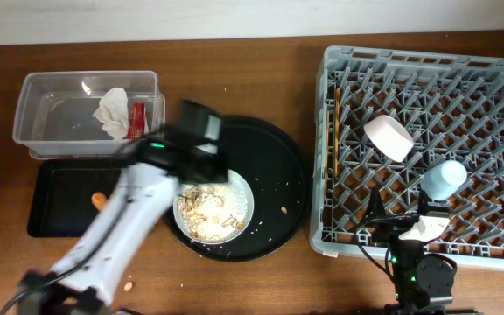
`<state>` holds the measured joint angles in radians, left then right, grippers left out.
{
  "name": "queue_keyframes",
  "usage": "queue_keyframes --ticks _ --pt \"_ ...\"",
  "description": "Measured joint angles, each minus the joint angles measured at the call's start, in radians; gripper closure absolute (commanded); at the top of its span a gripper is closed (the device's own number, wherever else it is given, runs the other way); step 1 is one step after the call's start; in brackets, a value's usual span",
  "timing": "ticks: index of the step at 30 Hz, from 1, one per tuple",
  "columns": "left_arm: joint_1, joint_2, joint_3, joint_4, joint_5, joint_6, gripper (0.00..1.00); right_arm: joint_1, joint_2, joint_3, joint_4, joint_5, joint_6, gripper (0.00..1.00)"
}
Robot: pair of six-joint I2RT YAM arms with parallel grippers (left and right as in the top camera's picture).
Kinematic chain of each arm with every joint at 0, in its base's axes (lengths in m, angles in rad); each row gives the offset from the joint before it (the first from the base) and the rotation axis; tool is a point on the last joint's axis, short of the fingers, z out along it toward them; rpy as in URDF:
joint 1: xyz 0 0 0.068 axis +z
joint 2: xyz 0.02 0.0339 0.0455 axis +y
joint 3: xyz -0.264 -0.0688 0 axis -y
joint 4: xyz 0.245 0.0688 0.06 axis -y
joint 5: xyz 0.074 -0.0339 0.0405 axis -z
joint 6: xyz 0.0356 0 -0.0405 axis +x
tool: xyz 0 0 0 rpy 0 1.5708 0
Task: Sort waste into correct bins and load items into the dishwasher rack
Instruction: 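Grasp the carrot with the left gripper and drop it on the black tray, then grasp the white plate with the left gripper and tip scraps onto the black tray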
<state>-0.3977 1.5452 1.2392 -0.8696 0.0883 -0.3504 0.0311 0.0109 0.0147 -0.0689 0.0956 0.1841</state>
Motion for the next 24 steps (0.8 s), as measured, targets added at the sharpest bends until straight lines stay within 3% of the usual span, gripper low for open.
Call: queue_keyframes --ticks 1,3,8,15,24 --pt "-0.116 0.050 0.001 0.007 -0.029 0.018 0.54 0.000 0.000 0.000 0.000 0.000 0.000 0.02" --pt "-0.223 0.122 0.001 0.014 -0.053 0.025 0.65 0.000 0.000 0.000 0.000 0.000 0.000 0.02" --pt "-0.362 0.264 0.001 0.021 -0.099 0.034 0.67 0.000 0.000 0.000 0.000 0.000 -0.001 0.02" --pt "-0.385 0.352 0.001 0.026 -0.162 0.033 0.67 0.000 0.000 0.000 0.000 0.000 -0.001 0.02" --pt "-0.385 0.360 0.001 0.036 -0.178 0.042 0.87 0.000 0.000 0.000 0.000 0.000 0.000 0.02"
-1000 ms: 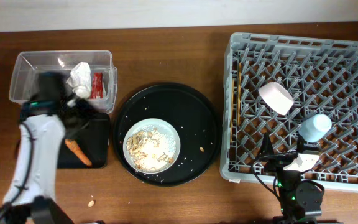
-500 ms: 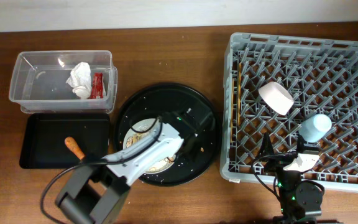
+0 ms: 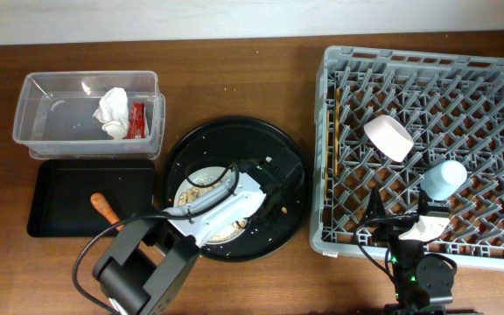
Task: Sort waste into correct bins and load items into the dishwasher rack
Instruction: 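Grasp the white plate with the left gripper and tip scraps onto the black tray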
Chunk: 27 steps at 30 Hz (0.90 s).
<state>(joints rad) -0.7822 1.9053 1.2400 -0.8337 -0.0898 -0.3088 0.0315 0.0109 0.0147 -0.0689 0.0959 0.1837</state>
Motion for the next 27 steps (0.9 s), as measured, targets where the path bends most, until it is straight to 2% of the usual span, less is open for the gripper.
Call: queue_keyframes --ticks 7,9,13,16,22,27 --pt "0.000 0.014 0.000 0.014 -0.075 0.028 0.92 0.000 0.000 0.000 0.000 0.000 0.000 0.02" --pt "-0.002 0.022 0.002 0.012 -0.088 0.036 1.00 0.000 0.000 0.000 0.000 0.000 0.000 0.02" --pt "0.000 0.035 0.021 -0.018 -0.129 0.041 1.00 0.000 0.000 0.000 0.000 0.000 0.000 0.02" --pt "0.000 0.063 0.100 -0.097 -0.132 0.043 1.00 0.000 0.000 0.000 0.000 0.000 0.000 0.02" --pt "0.034 0.000 0.301 -0.256 -0.211 -0.065 1.00 0.000 0.000 0.000 0.000 0.000 0.001 0.02" --pt "0.212 -0.168 0.309 -0.331 -0.220 -0.173 1.00 0.000 0.000 0.000 0.000 0.000 0.000 0.02"
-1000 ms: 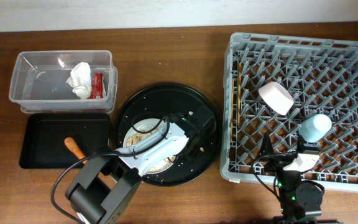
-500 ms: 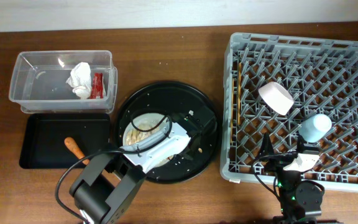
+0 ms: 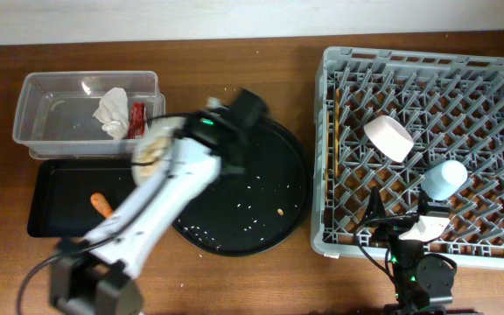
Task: Sort waste into correct bins and load items into the dishwasher rack
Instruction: 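Grasp the white plate with the left gripper and tip scraps onto the black tray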
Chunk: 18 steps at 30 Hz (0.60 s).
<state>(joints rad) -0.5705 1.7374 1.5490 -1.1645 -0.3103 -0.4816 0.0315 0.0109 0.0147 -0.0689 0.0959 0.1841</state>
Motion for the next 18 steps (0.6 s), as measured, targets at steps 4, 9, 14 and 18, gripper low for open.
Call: queue_keyframes --ticks 4,9,14,18 --pt "0.256 -0.059 0.002 -0.037 0.090 -0.021 1.00 0.000 0.000 0.000 0.000 0.000 -0.001 0.02" --pt "0.539 -0.060 0.000 0.000 0.341 0.058 1.00 0.000 0.000 0.000 0.000 0.000 -0.001 0.02" --pt "0.748 -0.060 -0.006 0.032 0.656 0.201 1.00 0.000 0.000 0.000 0.000 0.000 -0.001 0.02" --pt "0.866 -0.060 -0.007 0.024 0.897 0.309 0.99 0.000 0.000 0.000 0.000 0.000 -0.001 0.02"
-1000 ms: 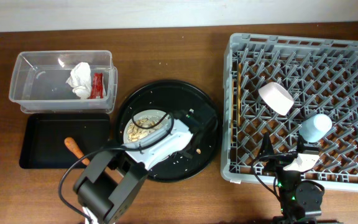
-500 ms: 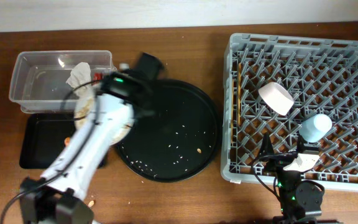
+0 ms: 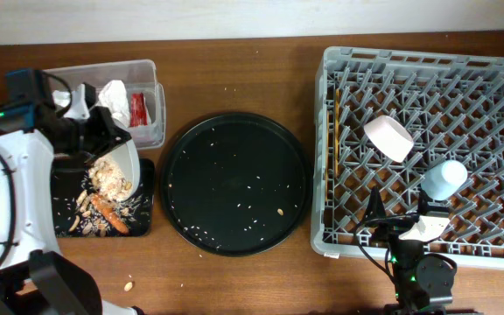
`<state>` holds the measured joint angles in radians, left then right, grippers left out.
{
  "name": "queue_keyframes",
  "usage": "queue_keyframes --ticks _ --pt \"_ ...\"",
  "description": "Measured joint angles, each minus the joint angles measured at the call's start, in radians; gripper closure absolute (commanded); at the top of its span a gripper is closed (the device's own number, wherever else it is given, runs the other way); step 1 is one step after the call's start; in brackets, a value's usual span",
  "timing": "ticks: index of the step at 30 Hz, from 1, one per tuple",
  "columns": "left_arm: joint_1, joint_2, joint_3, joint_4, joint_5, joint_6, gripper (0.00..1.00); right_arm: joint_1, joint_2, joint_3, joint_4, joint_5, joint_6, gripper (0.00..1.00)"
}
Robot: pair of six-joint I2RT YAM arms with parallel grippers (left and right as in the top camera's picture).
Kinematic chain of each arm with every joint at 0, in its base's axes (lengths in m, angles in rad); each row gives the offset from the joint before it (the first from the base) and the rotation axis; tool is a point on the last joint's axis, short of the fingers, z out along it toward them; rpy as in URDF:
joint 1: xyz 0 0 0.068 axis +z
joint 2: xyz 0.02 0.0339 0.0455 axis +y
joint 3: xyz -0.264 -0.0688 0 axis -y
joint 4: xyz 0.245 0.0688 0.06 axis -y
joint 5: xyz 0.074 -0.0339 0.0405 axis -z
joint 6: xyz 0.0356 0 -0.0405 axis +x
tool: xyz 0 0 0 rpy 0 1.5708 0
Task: Sort waste into correct bins and load items into the dishwasher rack
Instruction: 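Grasp the white plate with the left gripper and tip scraps onto the black tray, then carry the white plate with the left gripper and stand it in the rack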
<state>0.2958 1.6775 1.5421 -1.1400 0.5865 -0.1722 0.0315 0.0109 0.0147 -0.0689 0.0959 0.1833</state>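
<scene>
My left gripper (image 3: 97,133) is shut on the rim of a white bowl (image 3: 122,166). The bowl is tipped steeply over the black tray (image 3: 144,210). Food scraps (image 3: 103,179) spill from it into the tray beside an orange carrot piece (image 3: 109,213). The round black plate (image 3: 237,182) holds only crumbs. At the right the grey dishwasher rack (image 3: 427,96) carries a white cup (image 3: 388,137) and a pale blue cup (image 3: 444,179). My right gripper (image 3: 401,214) rests at the rack's front edge, its fingers apart and nothing between them.
A clear plastic bin (image 3: 151,122) with a crumpled tissue (image 3: 115,94) and a red wrapper (image 3: 139,109) sits askew behind the tray, touching my left arm. A crumb (image 3: 129,284) lies near the table's front edge. Yellow sticks (image 3: 331,131) stand in the rack's left side.
The left gripper has moved the bowl from the plate's left rim to above the black tray and tipped it. Scraps now lie in the tray. The clear bin has turned askew.
The bowl first sat full of scraps on the black plate with my left arm over it, and was still there at the second moment. Then it was held off the plate near the bin. Now it is tipped over the tray. The right arm stayed still.
</scene>
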Motion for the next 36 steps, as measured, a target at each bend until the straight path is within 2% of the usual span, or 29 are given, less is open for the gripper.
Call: queue_keyframes --ticks 5,11,14,18,21,24,29,32,35,36 --pt "0.100 -0.013 -0.002 -0.093 0.154 0.083 1.00 0.000 0.000 0.000 0.000 0.000 0.000 0.02" --pt "0.263 -0.117 -0.004 -0.204 0.204 0.147 0.99 0.000 0.000 0.000 0.000 0.000 0.000 0.02" --pt "0.349 -0.152 -0.040 -0.203 0.326 0.252 1.00 0.000 0.000 0.000 0.000 0.000 0.000 0.02" --pt "0.494 -0.180 -0.225 -0.204 0.561 0.473 1.00 0.000 0.000 0.000 0.000 0.000 0.001 0.02" --pt "0.542 -0.180 -0.308 -0.236 0.642 0.595 1.00 0.000 -0.001 0.000 0.000 0.000 0.000 0.02" --pt "0.542 -0.185 -0.314 -0.258 0.723 0.704 1.00 0.000 -0.001 0.000 0.000 0.000 0.000 0.02" --pt "0.516 -0.232 -0.314 -0.249 0.756 0.756 1.00 0.000 -0.001 0.000 0.000 0.000 0.000 0.02" --pt "0.335 -0.250 -0.315 -0.195 0.782 0.760 1.00 0.000 -0.001 0.000 0.000 0.000 0.000 0.02" --pt "0.115 -0.251 -0.326 0.056 0.823 0.690 1.00 0.000 -0.001 0.000 0.000 0.000 0.000 0.02" --pt "0.000 -0.249 -0.328 0.275 0.832 0.593 1.00 0.000 -0.001 0.000 0.000 0.000 0.000 0.02"
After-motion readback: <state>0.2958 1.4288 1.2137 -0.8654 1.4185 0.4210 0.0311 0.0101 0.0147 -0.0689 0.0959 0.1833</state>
